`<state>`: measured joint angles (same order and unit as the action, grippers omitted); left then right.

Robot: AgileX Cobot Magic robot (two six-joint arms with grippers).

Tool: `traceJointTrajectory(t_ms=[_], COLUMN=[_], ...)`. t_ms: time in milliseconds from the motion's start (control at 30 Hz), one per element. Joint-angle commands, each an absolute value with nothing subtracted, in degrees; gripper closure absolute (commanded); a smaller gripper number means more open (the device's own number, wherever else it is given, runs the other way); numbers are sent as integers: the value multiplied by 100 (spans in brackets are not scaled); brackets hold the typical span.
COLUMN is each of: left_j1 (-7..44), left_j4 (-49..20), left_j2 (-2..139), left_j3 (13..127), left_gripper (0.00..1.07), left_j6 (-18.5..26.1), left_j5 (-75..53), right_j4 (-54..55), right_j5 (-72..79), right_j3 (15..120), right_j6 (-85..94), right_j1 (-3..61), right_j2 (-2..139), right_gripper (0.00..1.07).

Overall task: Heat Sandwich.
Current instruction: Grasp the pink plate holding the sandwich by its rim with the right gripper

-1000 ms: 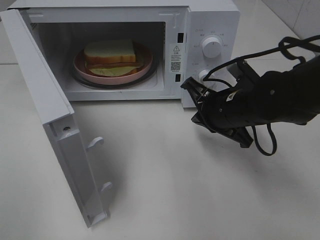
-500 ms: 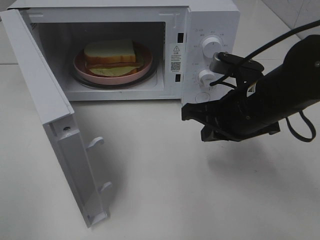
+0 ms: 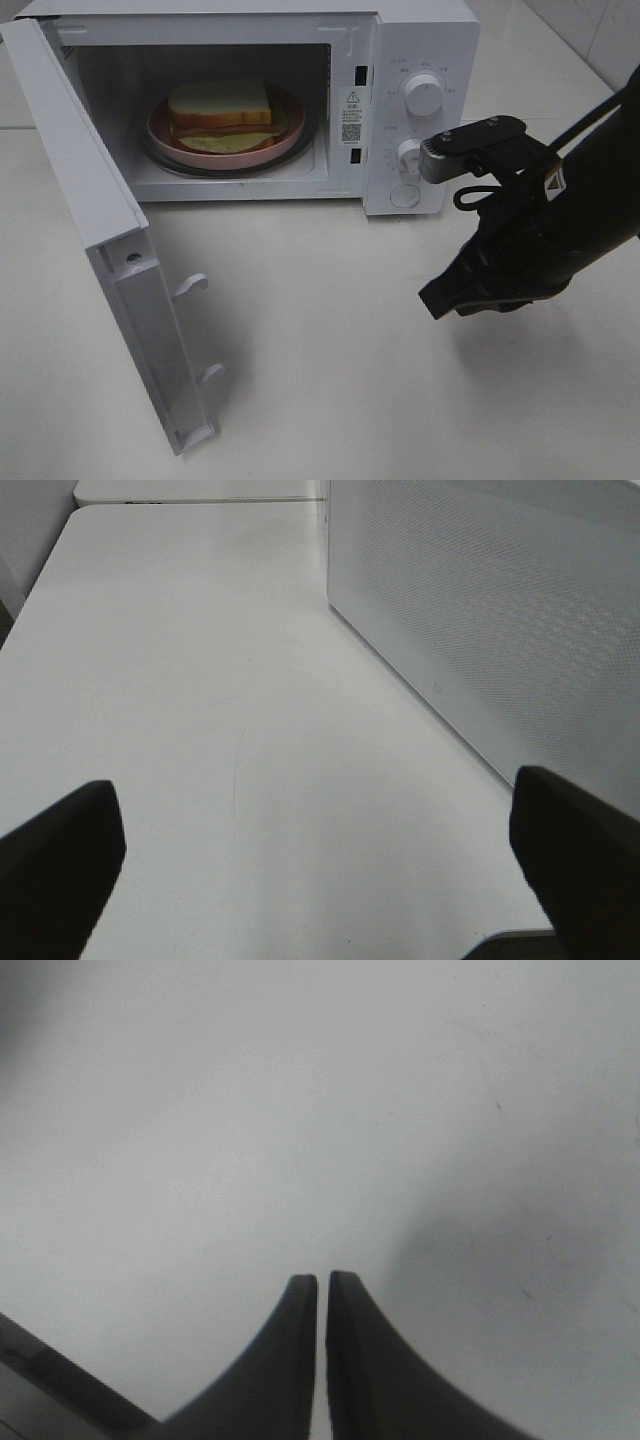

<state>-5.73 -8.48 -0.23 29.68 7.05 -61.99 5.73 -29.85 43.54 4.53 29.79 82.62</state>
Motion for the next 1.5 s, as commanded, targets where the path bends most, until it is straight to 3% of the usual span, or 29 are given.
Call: traceJointTrajectory(t_ms=[33,667,833,867,933,1000,1033,1167,1300,1500], left_j1=[-539,-539,-539,-539,-539,-539,-539,-539,-539,-539], left_j4=[-859,-859,-859,-859,-859,-859,-859,-859,-859,-859], left_j2=[-143,-143,-143,-143,-143,-143,-143,-143,-143,-143], left_j3=[2962,2962,2962,2962,2962,2962,2962,2962,2962,2962], left_gripper=[7,7,7,7,7,7,7,7,7,7], left_j6=[682,682,682,682,682,682,682,682,682,682], left_j5=[-6154,-6154,-6154,-6154,-6154,-6154,-6154,-6154,-6154,-6154], right_j4=[493,493,441,361,321,292,292,292,235,-57], right_j5=[-3203,-3581,-3581,-3570,-3570,-3541,-3541,-3512,-3489,-3621], right_j3=[4366,4366,4366,4366,4366,4366,4366,4366,4383,4544], right_j6=[1650,6091,6417,6446,6446,6434,6434,6308,5999,5924], right_j1=[2945,2945,2945,2945,2945,2945,2945,2945,2945,2945], right_j2=[8107,8084,8084,8084,8084,8084,8084,8084,8084,8084], right_gripper=[99,92,78,69,64,50,50,26,20,20])
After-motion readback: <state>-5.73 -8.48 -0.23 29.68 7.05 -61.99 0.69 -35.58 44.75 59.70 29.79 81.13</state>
